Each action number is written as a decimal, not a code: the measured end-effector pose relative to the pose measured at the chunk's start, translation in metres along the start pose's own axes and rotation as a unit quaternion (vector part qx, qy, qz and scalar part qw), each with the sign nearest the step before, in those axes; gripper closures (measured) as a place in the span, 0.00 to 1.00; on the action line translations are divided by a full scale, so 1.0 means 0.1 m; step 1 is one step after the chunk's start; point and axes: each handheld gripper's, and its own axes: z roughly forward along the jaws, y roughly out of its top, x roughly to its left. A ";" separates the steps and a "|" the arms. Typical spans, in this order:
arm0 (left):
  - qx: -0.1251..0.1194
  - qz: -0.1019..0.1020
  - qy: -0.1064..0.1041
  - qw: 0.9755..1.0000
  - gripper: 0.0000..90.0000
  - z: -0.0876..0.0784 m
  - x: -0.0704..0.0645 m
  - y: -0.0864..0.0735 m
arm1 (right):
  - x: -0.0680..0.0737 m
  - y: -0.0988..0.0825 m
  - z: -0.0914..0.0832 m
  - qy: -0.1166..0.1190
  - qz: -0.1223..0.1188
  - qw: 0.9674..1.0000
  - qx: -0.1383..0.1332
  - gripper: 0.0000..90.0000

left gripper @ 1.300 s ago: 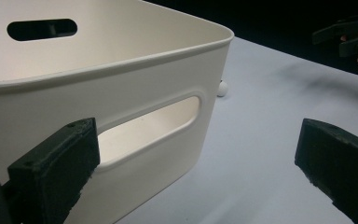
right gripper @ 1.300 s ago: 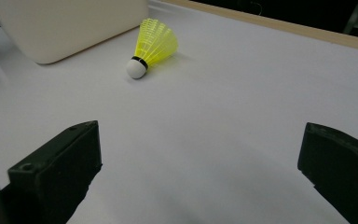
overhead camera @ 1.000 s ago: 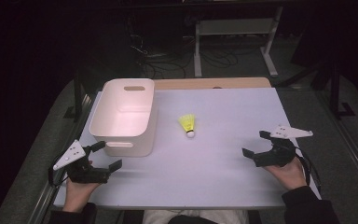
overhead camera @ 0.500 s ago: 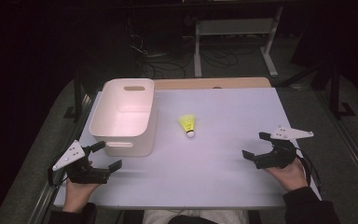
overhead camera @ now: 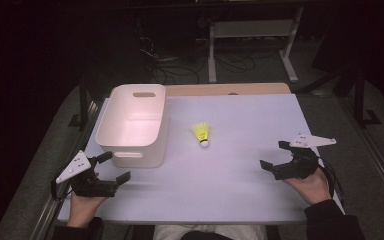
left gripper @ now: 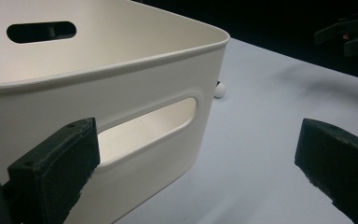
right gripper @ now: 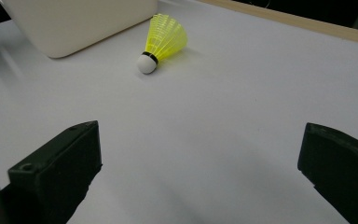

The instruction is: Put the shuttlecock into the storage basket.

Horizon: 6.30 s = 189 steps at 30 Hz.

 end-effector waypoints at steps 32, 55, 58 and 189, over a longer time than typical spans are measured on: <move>-0.001 -0.001 -0.001 1.000 0.00 0.00 0.00 0.00 | 0.08 0.49 -0.02 0.022 -0.039 0.999 0.020 0.00; -0.003 -0.001 -0.002 1.000 0.00 0.00 0.00 0.00 | 0.14 0.73 0.09 0.038 -0.060 0.997 0.034 0.00; -0.003 -0.001 -0.002 1.000 0.00 0.00 0.00 0.00 | 0.14 0.75 0.11 0.039 -0.061 0.997 0.037 0.00; -0.003 0.001 -0.010 1.000 0.00 0.00 -0.01 0.00 | 0.27 1.12 1.57 0.093 -0.066 0.984 0.135 0.00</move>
